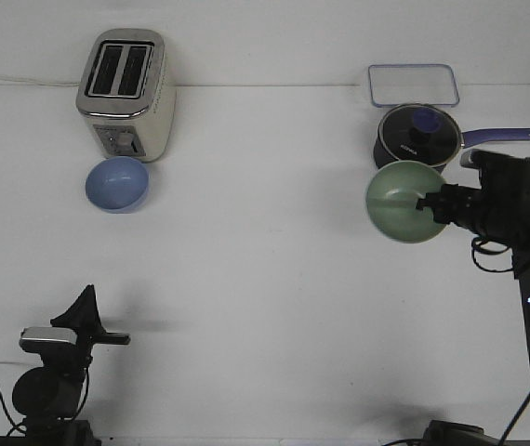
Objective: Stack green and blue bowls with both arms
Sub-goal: 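Lift the green bowl up off the table with the right gripper, then carry the green bowl toward the table center nearer the robot and lower it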
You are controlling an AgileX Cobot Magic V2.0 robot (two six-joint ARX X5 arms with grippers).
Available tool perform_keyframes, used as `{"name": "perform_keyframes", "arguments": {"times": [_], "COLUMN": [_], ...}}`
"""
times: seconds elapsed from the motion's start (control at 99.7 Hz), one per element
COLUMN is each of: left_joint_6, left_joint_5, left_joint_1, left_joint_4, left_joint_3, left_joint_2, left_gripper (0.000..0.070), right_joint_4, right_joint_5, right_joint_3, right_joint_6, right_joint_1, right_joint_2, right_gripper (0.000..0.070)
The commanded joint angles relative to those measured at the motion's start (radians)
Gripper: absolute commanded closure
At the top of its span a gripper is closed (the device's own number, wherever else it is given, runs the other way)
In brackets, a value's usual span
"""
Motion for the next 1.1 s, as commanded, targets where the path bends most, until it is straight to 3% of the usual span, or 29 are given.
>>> {"name": "perform_keyframes", "arguments": {"times": [0.0, 0.18, 0.531, 0.772, 0.932, 1.093], "left_joint_6": [0.010, 0.010, 0.040, 0.040, 0.040, 0.039], "left_joint_5": [0.000, 0.000, 0.000, 0.000, 0.000, 0.000], "left_joint_1": [0.000, -0.001, 0.000, 0.000, -0.001, -0.001], "left_joint_4": [0.010, 0.010, 0.012, 0.010, 0.010, 0.010], "left_joint_3": [-0.019, -0.019, -0.019, -0.019, -0.019, -0.019], "left_joint_2": [-0.002, -0.002, -0.002, -0.002, -0.002, -0.002], "left_gripper": [0.0686, 0.0686, 0.0686, 0.0686, 0.0686, 0.0686], "right_joint_4": [-0.008, 0.024, 0.329, 0.433, 0.447, 0.481], "right_joint_5": [-0.022, -0.030, 0.023, 0.082, 0.147, 0.154], "right_joint_3": [-0.033, -0.222, -0.597, -0.609, -0.609, -0.609], "right_joint_6": [0.012, 0.078, 0.300, 0.352, 0.351, 0.351], "right_joint_1": [0.031, 0.192, 0.562, 0.747, 0.808, 0.833], "right_joint_2": [-0.045, -0.179, -0.203, -0.076, 0.014, 0.066], "right_gripper": [0.0700, 0.0700, 0.0700, 0.0700, 0.0700, 0.0700]}}
